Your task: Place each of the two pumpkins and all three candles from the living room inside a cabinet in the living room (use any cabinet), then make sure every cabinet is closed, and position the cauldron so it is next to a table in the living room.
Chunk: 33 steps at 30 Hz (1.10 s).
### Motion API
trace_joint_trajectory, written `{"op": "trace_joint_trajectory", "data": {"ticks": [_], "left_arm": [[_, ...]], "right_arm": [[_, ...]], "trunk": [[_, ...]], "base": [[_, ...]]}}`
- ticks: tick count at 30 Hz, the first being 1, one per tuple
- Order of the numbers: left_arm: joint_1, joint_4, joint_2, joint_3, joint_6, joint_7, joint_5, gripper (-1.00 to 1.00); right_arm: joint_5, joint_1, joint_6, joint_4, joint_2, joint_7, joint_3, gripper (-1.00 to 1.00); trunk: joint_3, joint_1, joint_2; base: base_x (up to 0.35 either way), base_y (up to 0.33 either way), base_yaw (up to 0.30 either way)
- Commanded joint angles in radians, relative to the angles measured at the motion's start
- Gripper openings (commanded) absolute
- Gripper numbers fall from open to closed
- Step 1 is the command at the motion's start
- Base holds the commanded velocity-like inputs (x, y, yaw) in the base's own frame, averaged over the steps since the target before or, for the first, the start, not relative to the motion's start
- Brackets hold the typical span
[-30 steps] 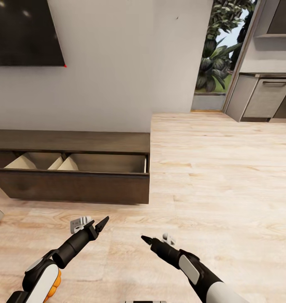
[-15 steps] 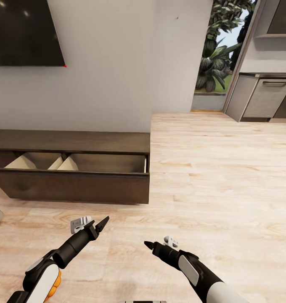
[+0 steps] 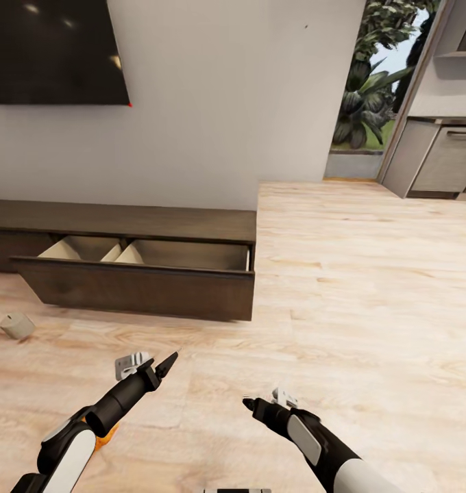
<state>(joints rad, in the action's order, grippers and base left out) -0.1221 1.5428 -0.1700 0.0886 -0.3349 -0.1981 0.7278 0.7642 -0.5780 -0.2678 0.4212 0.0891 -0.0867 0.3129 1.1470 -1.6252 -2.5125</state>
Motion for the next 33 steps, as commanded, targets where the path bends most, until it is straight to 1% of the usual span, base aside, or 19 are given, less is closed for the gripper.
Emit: {"op": "trace_joint_trajectory", "data": {"ticks": [1, 2, 4, 6, 7, 9, 10, 11, 12, 14, 15, 16, 17, 19, 20, 25, 33], "left_arm": [[-0.001, 0.0, 0.0, 0.0, -0.006, 0.0, 0.009, 1.0], [-0.001, 0.0, 0.0, 0.0, -0.005, 0.002, 0.009, 1.0], [-0.001, 0.0, 0.0, -0.001, -0.005, 0.019, 0.01, 1.0], [-0.001, 0.0, 0.0, -0.001, -0.005, 0.04, 0.01, 1.0], [-0.001, 0.0, 0.0, -0.001, -0.006, 0.066, 0.011, 1.0], [-0.001, 0.0, 0.0, -0.001, -0.005, 0.093, 0.011, 1.0], [-0.001, 0.0, 0.0, -0.001, -0.004, 0.119, 0.011, 1.0], [-0.001, 0.001, 0.0, -0.001, -0.003, 0.132, 0.012, 1.0], [-0.001, 0.001, 0.0, -0.001, -0.002, 0.154, 0.012, 1.0], [-0.001, 0.001, -0.001, -0.001, -0.002, 0.188, 0.013, 1.0], [-0.001, 0.002, 0.0, -0.001, -0.001, 0.214, 0.014, 1.0], [-0.001, 0.002, 0.0, -0.001, -0.001, 0.227, 0.014, 1.0], [-0.001, 0.002, 0.001, -0.001, -0.001, 0.257, 0.014, 1.0], [-0.001, 0.002, 0.002, -0.001, 0.0, 0.285, 0.014, 1.0], [-0.001, 0.002, 0.002, -0.001, 0.0, 0.314, 0.014, 1.0], [-0.001, 0.003, 0.002, -0.001, 0.0, 0.336, 0.014, 1.0], [-0.001, 0.004, 0.001, -0.001, 0.001, 0.336, 0.015, 1.0]], "right_arm": [[0.003, 0.0, -0.003, 0.004, 0.001, 0.022, 0.003, 1.0], [0.003, 0.0, -0.003, 0.01, 0.003, 0.053, 0.005, 1.0], [0.002, 0.0, -0.003, 0.017, 0.005, 0.08, 0.007, 1.0], [0.001, 0.0, -0.003, 0.019, 0.006, 0.092, 0.008, 1.0], [0.0, 0.0, -0.003, 0.022, 0.007, 0.1, 0.018, 1.0], [-0.002, 0.0, -0.001, 0.023, 0.008, 0.112, 0.039, 1.0], [-0.006, 0.0, 0.002, 0.024, 0.008, 0.129, 0.067, 1.0], [-0.007, 0.0, 0.003, 0.025, 0.009, 0.14, 0.082, 1.0], [-0.008, 0.0, 0.005, 0.026, 0.009, 0.166, 0.107, 1.0], [-0.01, 0.0, 0.008, 0.027, 0.013, 0.206, 0.13, 1.0], [-0.011, 0.0, 0.009, 0.028, 0.016, 0.228, 0.139, 1.0], [-0.012, 0.0, 0.01, 0.028, 0.017, 0.236, 0.142, 1.0], [-0.013, 0.0, 0.01, 0.028, 0.019, 0.247, 0.147, 1.0], [-0.013, 0.0, 0.011, 0.027, 0.021, 0.255, 0.151, 1.0], [-0.014, 0.0, 0.012, 0.027, 0.021, 0.261, 0.154, 1.0], [-0.015, 0.0, 0.013, 0.027, 0.021, 0.266, 0.165, 1.0], [-0.014, 0.0, 0.013, 0.026, 0.023, 0.269, 0.178, 1.0]], "trunk": [[0.002, 0.0, 0.0], [0.003, 0.0, 0.0], [0.005, 0.0, 0.0], [0.007, 0.0, 0.0], [0.007, 0.0, 0.0], [0.008, 0.0, 0.0], [0.008, 0.0, 0.0], [0.008, 0.0, 0.0], [0.008, 0.0, 0.0], [0.008, 0.0, 0.0], [0.008, 0.0, 0.0], [0.008, 0.0, 0.0], [0.008, 0.0, 0.0], [0.008, 0.0, 0.0], [0.008, 0.0, 0.0], [0.008, 0.0, 0.0], [0.008, 0.0, 0.0]], "base": [[-0.085, 0.0, 0.189], [-0.055, 0.0, 0.193], [-0.036, 0.0, 0.188], [-0.02, 0.0, 0.142], [-0.011, 0.0, 0.081], [-0.008, 0.0, 0.058], [-0.005, 0.0, 0.033], [-0.004, 0.0, 0.026], [-0.002, 0.0, 0.017], [-0.002, 0.0, 0.011], [-0.001, 0.0, 0.006], [-0.001, 0.0, 0.004], [0.0, 0.0, 0.003], [0.0, 0.0, 0.002], [0.0, 0.0, 0.0], [0.0, 0.0, 0.0], [0.0, 0.0, 0.0]]}}
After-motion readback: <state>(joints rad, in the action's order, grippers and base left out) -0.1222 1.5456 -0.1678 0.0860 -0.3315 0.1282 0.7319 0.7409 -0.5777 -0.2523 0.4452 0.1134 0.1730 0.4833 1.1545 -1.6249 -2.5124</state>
